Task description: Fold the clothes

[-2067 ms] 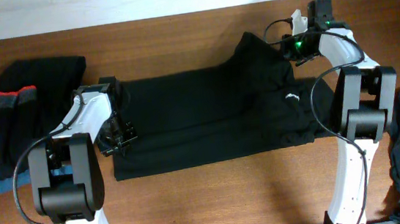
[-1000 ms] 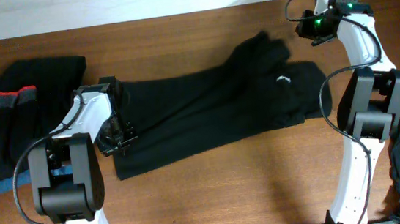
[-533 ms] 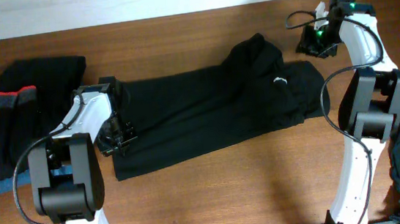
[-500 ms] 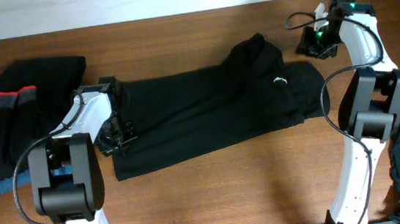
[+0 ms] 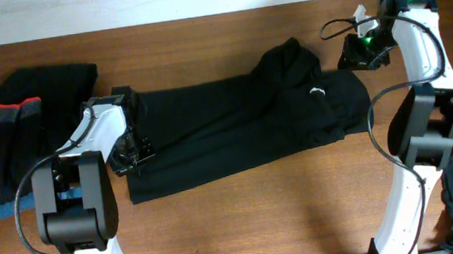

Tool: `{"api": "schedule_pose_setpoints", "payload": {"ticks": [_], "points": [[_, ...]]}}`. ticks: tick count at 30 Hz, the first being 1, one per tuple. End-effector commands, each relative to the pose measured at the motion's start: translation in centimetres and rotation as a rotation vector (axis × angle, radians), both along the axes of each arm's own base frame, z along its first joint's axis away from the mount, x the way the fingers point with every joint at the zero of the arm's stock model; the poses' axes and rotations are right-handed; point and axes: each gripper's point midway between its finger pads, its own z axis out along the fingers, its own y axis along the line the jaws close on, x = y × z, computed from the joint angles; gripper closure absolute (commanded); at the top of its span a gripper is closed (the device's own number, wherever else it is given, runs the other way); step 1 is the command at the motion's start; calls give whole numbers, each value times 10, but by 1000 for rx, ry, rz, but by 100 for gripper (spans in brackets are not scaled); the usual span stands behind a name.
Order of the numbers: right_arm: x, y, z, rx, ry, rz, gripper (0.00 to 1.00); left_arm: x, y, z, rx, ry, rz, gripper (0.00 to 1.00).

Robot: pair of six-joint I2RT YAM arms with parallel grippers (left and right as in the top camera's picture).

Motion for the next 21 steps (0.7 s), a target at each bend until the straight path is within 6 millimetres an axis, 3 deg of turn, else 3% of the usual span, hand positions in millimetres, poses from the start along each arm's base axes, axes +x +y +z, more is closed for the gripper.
{"api": "schedule_pose_setpoints", "payload": {"ticks": [1, 9, 14, 18, 21], "points": [[-11, 12, 13, -44, 0, 103, 67, 4, 13, -25, 47, 11, -8, 100], [-27, 29, -27, -62, 70, 181, 66, 6, 13, -26, 47, 3, -7, 100], [-41, 31, -69, -56, 105, 183, 66, 5, 12, -26, 39, 4, -9, 100], [-72, 24, -106, -104, 204, 152, 66, 5, 12, -26, 39, 4, -9, 100], [-100, 25, -119, -98, 294, 157, 66, 5, 12, -26, 38, 5, -13, 100]]}}
